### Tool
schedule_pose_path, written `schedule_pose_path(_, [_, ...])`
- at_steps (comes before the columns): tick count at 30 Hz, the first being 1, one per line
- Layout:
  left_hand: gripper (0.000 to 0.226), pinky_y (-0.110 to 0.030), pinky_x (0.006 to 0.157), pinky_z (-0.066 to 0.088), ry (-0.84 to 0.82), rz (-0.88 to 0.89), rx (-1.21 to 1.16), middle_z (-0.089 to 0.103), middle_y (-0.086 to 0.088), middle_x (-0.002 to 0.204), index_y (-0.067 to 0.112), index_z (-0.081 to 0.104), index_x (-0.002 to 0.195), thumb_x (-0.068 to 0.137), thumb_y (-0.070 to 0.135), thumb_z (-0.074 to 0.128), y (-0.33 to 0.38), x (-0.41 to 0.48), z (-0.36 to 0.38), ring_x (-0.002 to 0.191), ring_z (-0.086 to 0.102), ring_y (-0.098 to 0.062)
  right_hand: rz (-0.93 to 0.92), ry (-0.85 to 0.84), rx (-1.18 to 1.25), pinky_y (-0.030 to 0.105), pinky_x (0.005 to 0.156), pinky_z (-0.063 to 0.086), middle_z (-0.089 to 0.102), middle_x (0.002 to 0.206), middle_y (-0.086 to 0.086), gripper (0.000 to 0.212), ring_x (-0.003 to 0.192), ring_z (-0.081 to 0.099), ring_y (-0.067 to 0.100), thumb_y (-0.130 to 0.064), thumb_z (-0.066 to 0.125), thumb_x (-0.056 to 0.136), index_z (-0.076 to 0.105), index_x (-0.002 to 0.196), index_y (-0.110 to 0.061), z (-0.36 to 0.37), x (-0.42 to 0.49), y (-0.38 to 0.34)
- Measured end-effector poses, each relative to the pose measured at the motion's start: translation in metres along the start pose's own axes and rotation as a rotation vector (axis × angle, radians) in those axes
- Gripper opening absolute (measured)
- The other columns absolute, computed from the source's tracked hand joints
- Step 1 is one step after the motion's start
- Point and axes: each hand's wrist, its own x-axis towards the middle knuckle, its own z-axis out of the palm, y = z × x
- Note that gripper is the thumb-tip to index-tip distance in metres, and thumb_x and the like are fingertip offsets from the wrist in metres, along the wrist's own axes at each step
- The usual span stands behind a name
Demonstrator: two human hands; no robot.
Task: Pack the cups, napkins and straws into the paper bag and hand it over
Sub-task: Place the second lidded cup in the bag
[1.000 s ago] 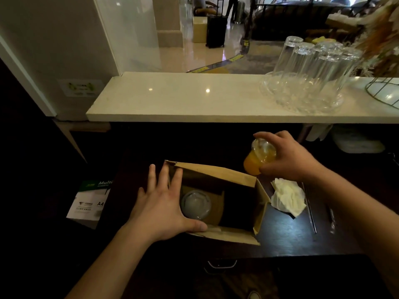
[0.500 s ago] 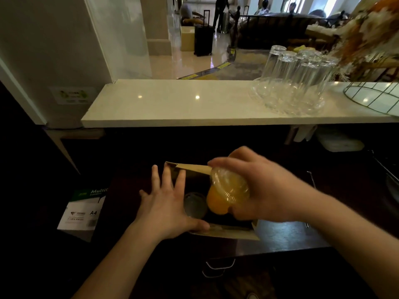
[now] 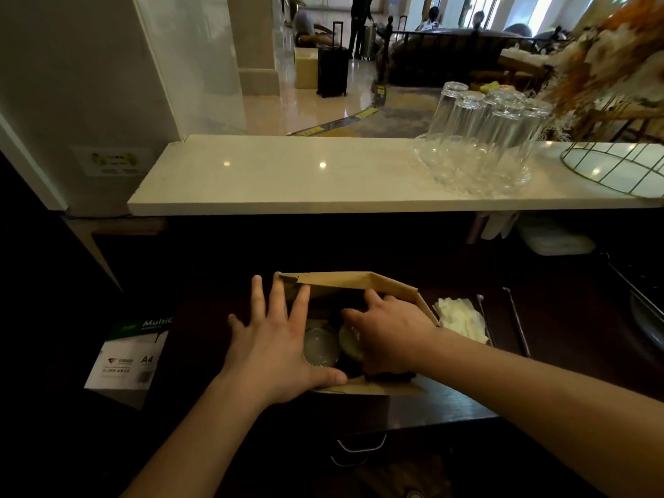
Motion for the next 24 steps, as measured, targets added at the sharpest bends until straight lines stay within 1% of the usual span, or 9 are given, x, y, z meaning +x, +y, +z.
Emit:
schedule_pose_path(2, [0.134,-0.065,0.115,0.01,0.009,0.017,0.008,-0.031,-0.012,0.157,0.029,-0.023,0.147,0.051,0.099,0.038,0.0,-0.001,0.0,0.139,-0.035,-0.036,-0.003,-0.049,0.0,0.034,0.069,0.052,0.056,0.118,0.01,0.069,0.094,0.06,0.027,-0.05,0.071,0.076,0.043,0.134,-0.025,0.007,0.011,0.0])
schedule_pose_path(4, [0.133,-0.063,0.116,0.007,0.015,0.023,0.007,-0.029,-0.014,0.157,0.027,-0.021,0.148,0.052,0.099,0.036,-0.001,0.0,0.0,0.139,-0.035,-0.035,-0.006,-0.108,0.01,0.035,0.07,0.053,0.063,0.108,0.006,0.056,0.092,0.061,0.025,-0.044,0.067,0.084,0.046,0.131,-0.021,0.015,0.021,0.0])
schedule_pose_path(5, [0.133,-0.063,0.116,0.006,0.01,0.023,0.009,-0.029,-0.014,0.157,0.027,-0.021,0.148,0.052,0.098,0.036,-0.001,-0.001,0.0,0.139,-0.036,-0.035,0.003,-0.16,0.024,0.035,0.071,0.051,0.063,0.109,0.006,0.056,0.095,0.061,0.026,-0.042,0.065,0.086,0.044,0.134,-0.02,0.019,0.025,0.0])
schedule_pose_path(8, [0.133,-0.065,0.115,0.004,-0.015,0.021,0.01,-0.032,-0.014,0.156,0.026,-0.021,0.148,0.053,0.098,0.038,-0.002,0.0,0.0,0.139,-0.037,-0.035,0.032,-0.325,0.025,0.04,0.082,0.047,0.059,0.123,0.009,0.073,0.111,0.057,0.03,-0.044,0.069,0.082,0.035,0.142,-0.019,0.025,0.031,-0.001])
schedule_pose_path(10, [0.133,-0.065,0.115,0.003,-0.02,0.021,0.007,-0.033,-0.014,0.156,0.026,-0.021,0.148,0.053,0.097,0.039,-0.001,0.0,0.001,0.138,-0.037,-0.035,0.041,-0.383,0.031,0.044,0.091,0.047,0.054,0.132,0.011,0.08,0.12,0.052,0.033,-0.041,0.073,0.08,0.032,0.145,-0.019,0.028,0.036,-0.001])
schedule_pose_path(16, [0.133,-0.062,0.117,0.002,0.005,0.045,0.007,-0.03,-0.016,0.156,0.024,-0.018,0.149,0.055,0.096,0.042,0.004,0.001,0.002,0.139,-0.036,-0.034,0.076,-0.435,0.113,0.05,0.105,0.04,0.041,0.146,0.014,0.093,0.132,0.041,0.037,-0.032,0.077,0.078,0.019,0.15,-0.021,0.043,0.041,-0.002])
schedule_pose_path(18, [0.133,-0.064,0.116,0.001,0.006,0.048,0.013,-0.029,-0.016,0.157,0.024,-0.016,0.149,0.055,0.096,0.042,0.005,0.002,0.002,0.139,-0.036,-0.034,0.125,-0.436,0.248,0.047,0.108,0.037,0.037,0.15,0.016,0.084,0.135,0.039,0.037,-0.027,0.071,0.085,0.02,0.151,-0.018,0.046,0.038,0.0])
schedule_pose_path(20, [0.132,-0.065,0.115,0.001,0.006,0.045,0.022,-0.029,-0.016,0.157,0.024,-0.015,0.15,0.055,0.095,0.043,0.005,0.003,0.002,0.139,-0.035,-0.035,0.128,-0.41,0.32,0.045,0.108,0.037,0.04,0.148,0.017,0.074,0.133,0.042,0.036,-0.023,0.069,0.087,0.028,0.148,-0.013,0.048,0.037,0.002])
schedule_pose_path(24, [0.133,-0.066,0.115,0.001,0.001,0.044,0.024,-0.029,-0.016,0.157,0.024,-0.016,0.15,0.054,0.096,0.043,0.006,0.004,0.002,0.139,-0.035,-0.035,0.165,-0.412,0.367,0.044,0.1,0.045,0.047,0.14,0.009,0.061,0.123,0.049,0.034,-0.02,0.063,0.091,0.031,0.143,-0.024,0.051,0.039,0.001])
